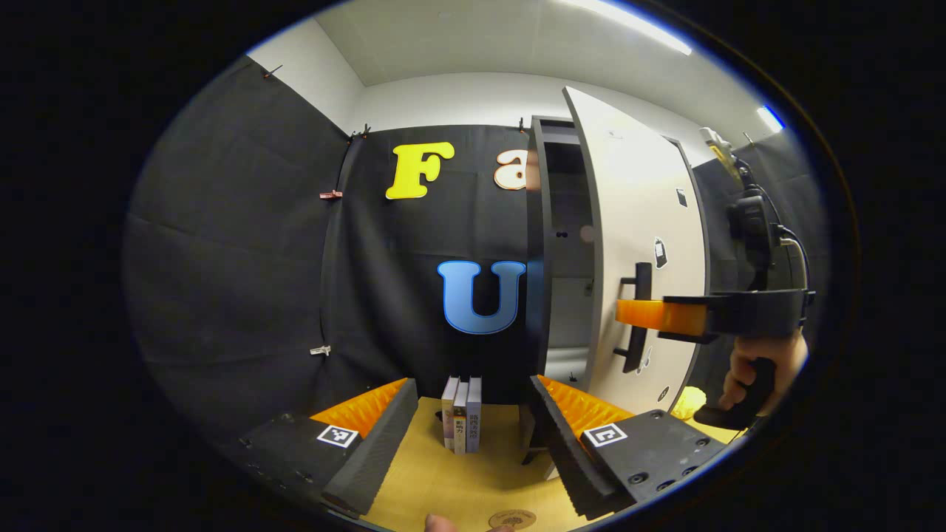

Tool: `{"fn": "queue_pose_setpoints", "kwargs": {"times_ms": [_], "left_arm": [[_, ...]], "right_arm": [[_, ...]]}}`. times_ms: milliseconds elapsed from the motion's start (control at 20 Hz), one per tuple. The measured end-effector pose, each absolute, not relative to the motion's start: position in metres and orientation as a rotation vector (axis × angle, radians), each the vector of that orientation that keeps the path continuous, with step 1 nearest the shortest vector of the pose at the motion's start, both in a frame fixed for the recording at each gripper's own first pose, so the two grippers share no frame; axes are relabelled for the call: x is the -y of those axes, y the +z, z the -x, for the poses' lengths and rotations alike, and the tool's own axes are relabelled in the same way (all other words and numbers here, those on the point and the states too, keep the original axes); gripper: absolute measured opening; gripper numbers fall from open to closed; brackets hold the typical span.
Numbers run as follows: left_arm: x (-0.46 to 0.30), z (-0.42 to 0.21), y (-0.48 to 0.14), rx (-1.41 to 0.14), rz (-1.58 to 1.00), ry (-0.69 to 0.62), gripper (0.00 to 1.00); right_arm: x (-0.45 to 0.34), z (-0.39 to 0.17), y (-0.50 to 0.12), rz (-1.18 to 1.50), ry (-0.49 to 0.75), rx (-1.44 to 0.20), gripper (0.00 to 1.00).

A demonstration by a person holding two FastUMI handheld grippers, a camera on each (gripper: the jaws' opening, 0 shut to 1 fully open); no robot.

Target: Open the cabinet door with the right hand, grasp the bottle in the cabinet with the left hand and place it on the coaster, then close the cabinet door with the right hand.

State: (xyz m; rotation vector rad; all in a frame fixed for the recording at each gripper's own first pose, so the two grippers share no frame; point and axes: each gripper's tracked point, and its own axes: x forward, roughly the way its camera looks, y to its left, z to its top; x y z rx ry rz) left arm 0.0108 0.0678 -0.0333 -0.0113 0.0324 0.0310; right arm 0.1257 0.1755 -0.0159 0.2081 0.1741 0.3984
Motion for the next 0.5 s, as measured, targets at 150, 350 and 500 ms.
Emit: {"fn": "queue_pose_setpoints", "kwargs": {"times_ms": [150,350,500], "left_arm": [[-0.055,-0.006,-0.031,-0.024,0.011,0.023,0.95],[-0.034,0.001,-0.027,-0.017,0.011,-0.001,0.95],[-0.014,0.004,-0.019,0.000,0.003,-0.029,0.95]], "right_arm": [[-0.168,-0.118,-0.013,-0.207,0.425,-0.184,0.23],[-0.153,-0.105,-0.012,-0.231,0.414,-0.199,0.23],[-0.142,-0.099,-0.010,-0.242,0.406,-0.202,0.22]]}}
